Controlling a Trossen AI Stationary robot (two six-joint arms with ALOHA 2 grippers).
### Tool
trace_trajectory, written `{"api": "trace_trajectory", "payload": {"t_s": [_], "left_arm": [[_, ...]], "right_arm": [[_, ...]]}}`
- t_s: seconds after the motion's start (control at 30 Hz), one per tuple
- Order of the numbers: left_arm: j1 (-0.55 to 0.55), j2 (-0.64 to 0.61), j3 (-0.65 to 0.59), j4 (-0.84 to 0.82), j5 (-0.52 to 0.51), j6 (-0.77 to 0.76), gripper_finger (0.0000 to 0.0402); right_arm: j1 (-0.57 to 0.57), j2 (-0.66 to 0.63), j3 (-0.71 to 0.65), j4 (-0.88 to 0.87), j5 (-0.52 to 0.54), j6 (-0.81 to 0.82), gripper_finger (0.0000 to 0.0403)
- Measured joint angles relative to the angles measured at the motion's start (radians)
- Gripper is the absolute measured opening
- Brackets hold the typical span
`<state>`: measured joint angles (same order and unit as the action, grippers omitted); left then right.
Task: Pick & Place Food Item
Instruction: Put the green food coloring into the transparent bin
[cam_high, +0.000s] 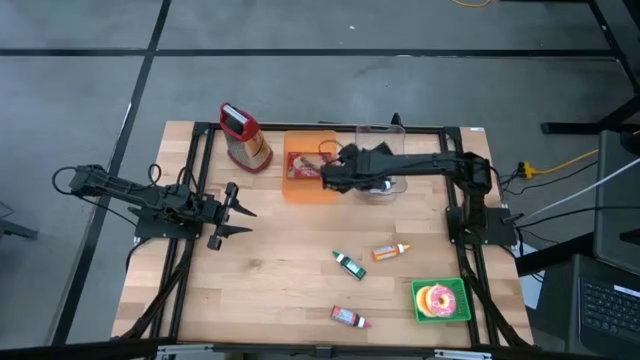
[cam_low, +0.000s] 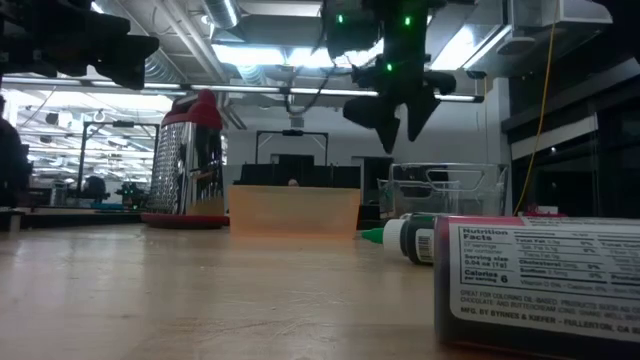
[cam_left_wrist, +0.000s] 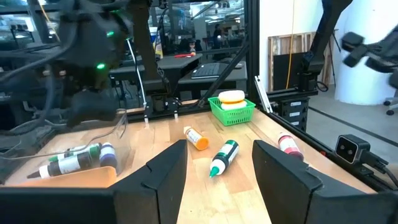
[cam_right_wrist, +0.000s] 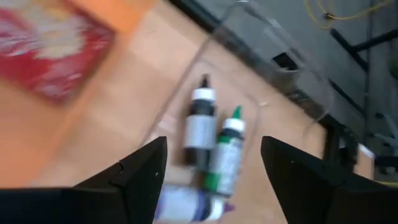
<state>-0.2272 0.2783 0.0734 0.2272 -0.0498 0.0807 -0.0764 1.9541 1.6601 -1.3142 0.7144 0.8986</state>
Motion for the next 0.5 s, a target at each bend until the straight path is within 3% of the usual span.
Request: {"api": "trace_trajectory", "payload": {"t_s": [0.33,0.5], "left_arm": [[0.0,0.0,0.0,0.0,0.0,0.0,0.0177],[0.0,0.0,0.0,0.0,-0.001,-0.005,0.0177]], "right_arm": [[0.279,0.001,0.035,0.306,-0.214,-0.026,0.0252],[0.417,0.025,0.035,0.394,-0.27,0.08,0.0246]]}}
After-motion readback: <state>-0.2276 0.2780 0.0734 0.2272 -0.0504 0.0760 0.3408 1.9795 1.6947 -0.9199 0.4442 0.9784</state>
